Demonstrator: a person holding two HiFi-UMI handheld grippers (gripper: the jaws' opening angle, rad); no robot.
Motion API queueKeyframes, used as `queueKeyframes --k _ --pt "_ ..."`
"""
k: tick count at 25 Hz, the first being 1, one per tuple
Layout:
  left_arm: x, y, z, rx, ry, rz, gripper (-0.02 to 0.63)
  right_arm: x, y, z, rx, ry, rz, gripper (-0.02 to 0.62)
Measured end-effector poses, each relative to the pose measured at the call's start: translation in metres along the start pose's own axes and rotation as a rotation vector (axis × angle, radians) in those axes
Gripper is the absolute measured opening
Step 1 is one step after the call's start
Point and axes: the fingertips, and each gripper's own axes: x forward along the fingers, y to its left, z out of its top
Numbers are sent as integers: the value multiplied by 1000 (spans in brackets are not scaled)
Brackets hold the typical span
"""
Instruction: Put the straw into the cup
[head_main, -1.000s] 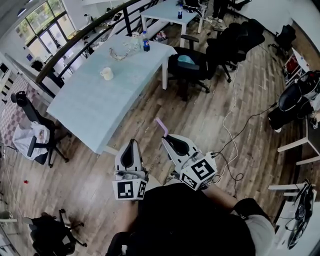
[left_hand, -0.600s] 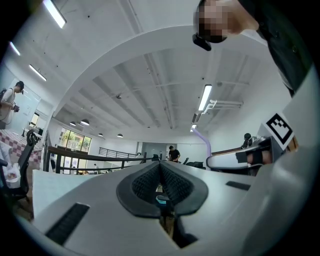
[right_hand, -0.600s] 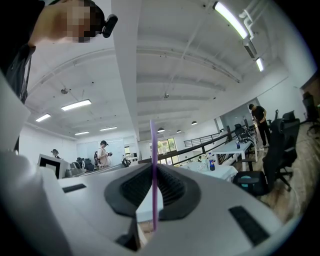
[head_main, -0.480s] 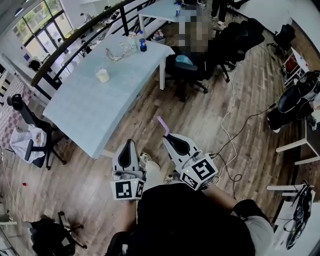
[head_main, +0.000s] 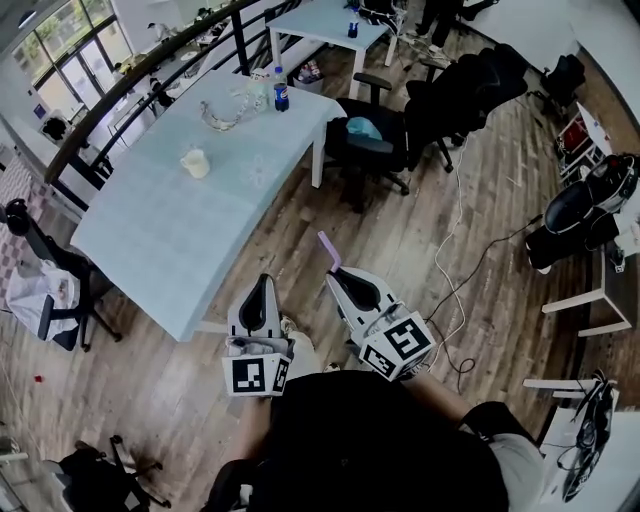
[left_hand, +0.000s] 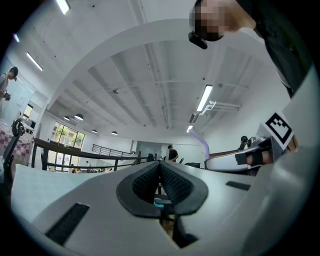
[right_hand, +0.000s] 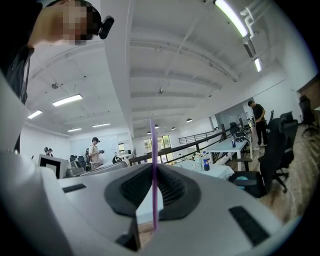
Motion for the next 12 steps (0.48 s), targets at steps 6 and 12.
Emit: queueKeyframes --k 6,12 --pt "57 46 4 -16 -12 7 14 63 -20 6 18 19 15 38" --pt "96 87 -1 -17 6 -17 14 123 -28 13 0 36 12 38"
